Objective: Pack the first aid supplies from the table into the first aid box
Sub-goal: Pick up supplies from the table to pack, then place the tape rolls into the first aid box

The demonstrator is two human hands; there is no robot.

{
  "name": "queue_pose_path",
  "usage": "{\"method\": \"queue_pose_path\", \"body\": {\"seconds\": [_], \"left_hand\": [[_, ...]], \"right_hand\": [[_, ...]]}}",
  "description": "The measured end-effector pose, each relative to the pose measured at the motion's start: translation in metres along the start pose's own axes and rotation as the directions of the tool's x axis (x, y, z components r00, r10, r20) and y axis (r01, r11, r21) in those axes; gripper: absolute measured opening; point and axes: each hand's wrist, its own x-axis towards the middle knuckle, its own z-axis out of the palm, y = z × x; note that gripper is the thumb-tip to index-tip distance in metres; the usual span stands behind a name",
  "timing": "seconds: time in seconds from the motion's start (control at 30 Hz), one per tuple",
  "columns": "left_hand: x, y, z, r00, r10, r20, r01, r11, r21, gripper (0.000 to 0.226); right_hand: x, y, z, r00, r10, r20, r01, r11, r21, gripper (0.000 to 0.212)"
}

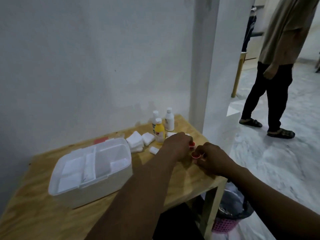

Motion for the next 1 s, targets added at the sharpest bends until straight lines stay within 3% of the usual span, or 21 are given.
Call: {"method": "queue_pose_path", "body": {"seconds": [0.17,0.4,0.63,0.83,1.0], "left_hand": [[0.017,0.004,0.014,1.0,0.026,-0.016,-0.025,0.999,0.041,0.026],[0.026,0.01,0.02,0.994,-0.073,-0.075,0.076,0.997,0.031,0.016],[0.024,0.012,0.016,0.996,-0.018,-0.093,0.023,0.998,0.052,0.02],[0.009,-0.004,-0.033,0.979,-0.001,-0.205,-0.004,1.0,-0.022,0.016],[-0.03,-0.042,-0.103,0.943,-0.048,-0.329,0.052,0.999,0.003,0.021]], "right_hand": [[0.007,0.011,0.004,1.0,-0.016,-0.007,0.016,1.0,-0.016,0.02],[0.01,0.015,-0.002,0.999,-0.032,0.01,0.032,0.999,0.016,0.021],[0.006,0.02,-0.01,0.999,0.026,-0.028,-0.023,0.993,0.115,0.02],[0.02,0.001,-0.032,0.976,-0.031,-0.216,0.064,0.987,0.149,0.017],[0.042,-0.071,-0.055,0.95,-0.151,-0.273,0.204,0.963,0.177,0.017]]}}
